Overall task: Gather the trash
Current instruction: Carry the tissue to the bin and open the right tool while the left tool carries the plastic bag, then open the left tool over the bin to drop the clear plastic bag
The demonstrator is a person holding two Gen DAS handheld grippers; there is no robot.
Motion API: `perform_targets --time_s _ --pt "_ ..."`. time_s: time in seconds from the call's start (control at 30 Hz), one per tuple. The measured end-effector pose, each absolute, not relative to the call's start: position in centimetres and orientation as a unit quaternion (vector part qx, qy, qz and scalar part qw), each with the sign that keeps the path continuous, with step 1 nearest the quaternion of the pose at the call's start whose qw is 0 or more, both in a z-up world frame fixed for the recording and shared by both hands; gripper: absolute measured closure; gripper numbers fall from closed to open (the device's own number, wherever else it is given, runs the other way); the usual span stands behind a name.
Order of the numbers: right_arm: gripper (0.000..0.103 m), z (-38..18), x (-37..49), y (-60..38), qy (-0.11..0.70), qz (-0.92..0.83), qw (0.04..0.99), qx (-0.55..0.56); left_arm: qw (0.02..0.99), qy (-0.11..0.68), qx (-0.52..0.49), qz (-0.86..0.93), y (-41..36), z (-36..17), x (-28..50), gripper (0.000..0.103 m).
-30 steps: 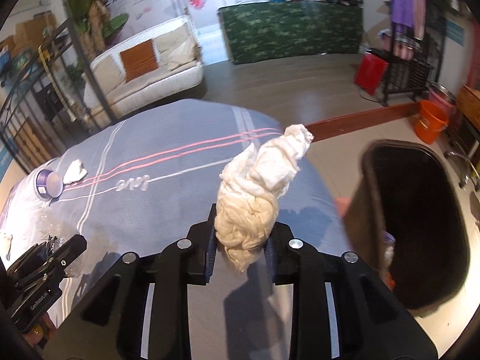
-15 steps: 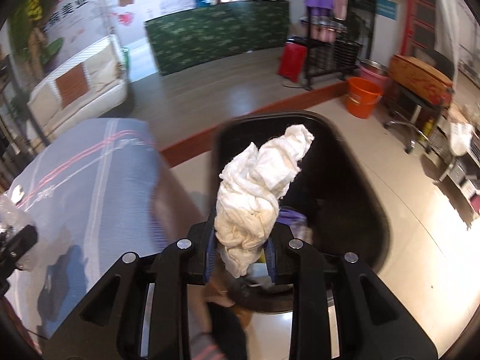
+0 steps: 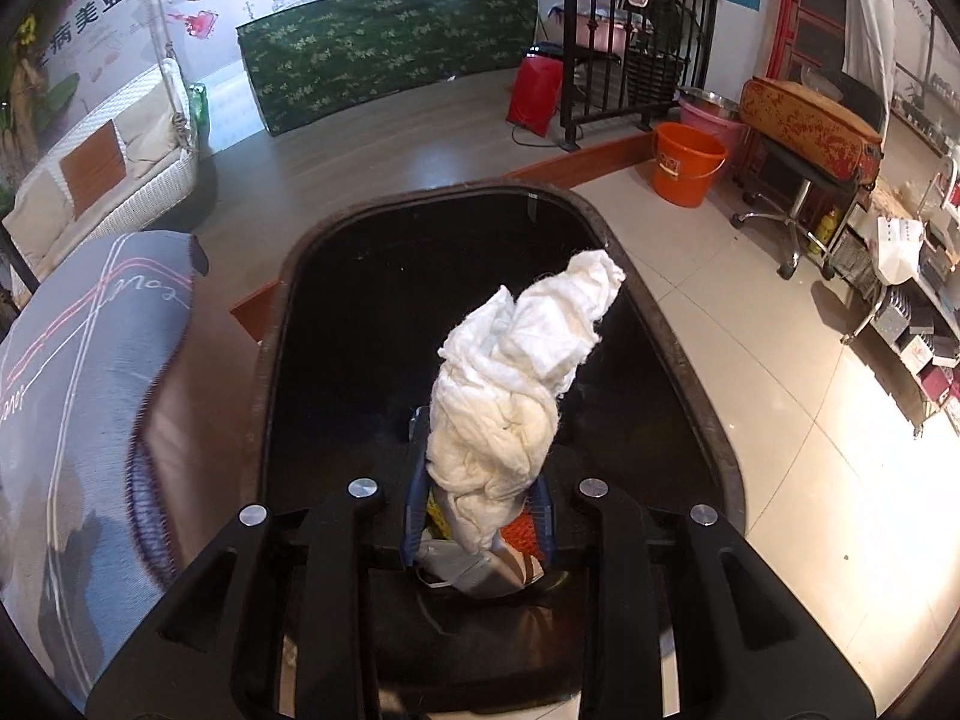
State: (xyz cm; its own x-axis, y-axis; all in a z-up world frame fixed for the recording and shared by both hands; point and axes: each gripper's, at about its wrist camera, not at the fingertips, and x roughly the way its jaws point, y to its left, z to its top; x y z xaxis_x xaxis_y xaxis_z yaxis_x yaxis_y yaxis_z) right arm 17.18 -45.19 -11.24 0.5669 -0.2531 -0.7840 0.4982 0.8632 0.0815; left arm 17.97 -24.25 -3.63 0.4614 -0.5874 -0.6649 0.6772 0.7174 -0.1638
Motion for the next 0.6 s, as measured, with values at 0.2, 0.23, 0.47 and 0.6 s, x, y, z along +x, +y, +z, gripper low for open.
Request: perform_targets --time_s 0.2,0.23,0.47,0.6 --pt "0.055 -12.2 17.2 -45.5 0.416 -0.224 0.866 0.162 0.838 0.372 0.065 -0.393 -26.7 -3.9 18.5 0.061" --pt "0.054 -12.1 16.9 -45.4 0.414 -0.224 0.867 0.165 0.836 0.373 0.065 -0.396 -27.0 -3.9 18.7 0.061" --pt "0.047 -11.3 15.2 -44.8 0.405 -0.232 0.871 0.154 0.820 0.397 0.051 -0.410 -29.6 -4.3 20.9 0.061" --pt "0.047 -10.5 13.4 -44.7 0.393 -0.236 0.874 0.163 0.812 0.407 0.043 -0.417 -31.5 -4.6 22.3 0.061"
